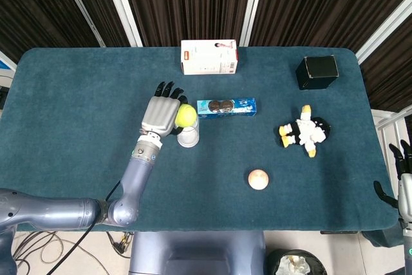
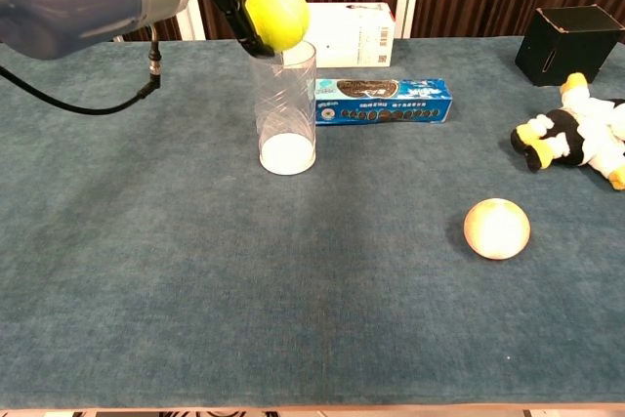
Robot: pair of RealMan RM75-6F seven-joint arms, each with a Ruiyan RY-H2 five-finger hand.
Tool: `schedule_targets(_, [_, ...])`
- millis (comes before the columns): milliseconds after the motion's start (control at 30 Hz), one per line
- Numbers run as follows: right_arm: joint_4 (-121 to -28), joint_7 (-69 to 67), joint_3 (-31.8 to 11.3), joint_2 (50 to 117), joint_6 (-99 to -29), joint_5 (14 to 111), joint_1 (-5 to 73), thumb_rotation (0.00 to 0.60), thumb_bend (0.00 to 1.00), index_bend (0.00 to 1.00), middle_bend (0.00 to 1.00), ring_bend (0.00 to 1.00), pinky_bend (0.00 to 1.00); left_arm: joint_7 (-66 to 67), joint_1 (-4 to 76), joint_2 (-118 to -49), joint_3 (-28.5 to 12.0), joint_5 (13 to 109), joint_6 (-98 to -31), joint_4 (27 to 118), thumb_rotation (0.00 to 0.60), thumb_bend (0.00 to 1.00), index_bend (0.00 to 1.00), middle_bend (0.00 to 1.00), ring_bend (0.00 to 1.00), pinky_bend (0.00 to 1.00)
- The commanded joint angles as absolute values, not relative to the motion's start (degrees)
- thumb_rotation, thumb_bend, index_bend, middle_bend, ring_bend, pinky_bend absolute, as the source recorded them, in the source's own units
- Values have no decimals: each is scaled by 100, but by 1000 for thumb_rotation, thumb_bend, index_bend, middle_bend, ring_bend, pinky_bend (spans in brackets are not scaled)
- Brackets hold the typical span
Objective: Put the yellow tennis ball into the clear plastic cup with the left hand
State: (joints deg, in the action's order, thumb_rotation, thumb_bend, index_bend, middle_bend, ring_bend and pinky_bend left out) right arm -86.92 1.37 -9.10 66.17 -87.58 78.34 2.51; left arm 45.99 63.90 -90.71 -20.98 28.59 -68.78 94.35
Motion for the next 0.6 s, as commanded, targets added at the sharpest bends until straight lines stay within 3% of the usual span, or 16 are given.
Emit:
schedule_targets(33, [-8693,145,-920,6616,-8765,7819,247,600,352,132,35,47,0,4681,6419,-9008,-2072,2763,-6793,9535,600,166,249,132,0,0])
schedule_targets(300, [-8724,106,-925,6600,-8773,7827,241,600,352,132,35,47,0,5014,6453,-8578,-2061,2664,-6974,10141,600,129,136,35,0,0])
schedule_targets(500, [-8730,92,-931,6597,-8762,7816,242,600,351,132,35,47,0,4844,6344,-8228,-2210,2861,-7196,10747,600,91,126,27,0,0])
schedule_targets(600, [-8731,104,-926,6606,-8757,7828,248,600,351,132,35,47,0,4927,6219,-7978,-2152,3305,-7649,11085,600,88,126,31,0,0])
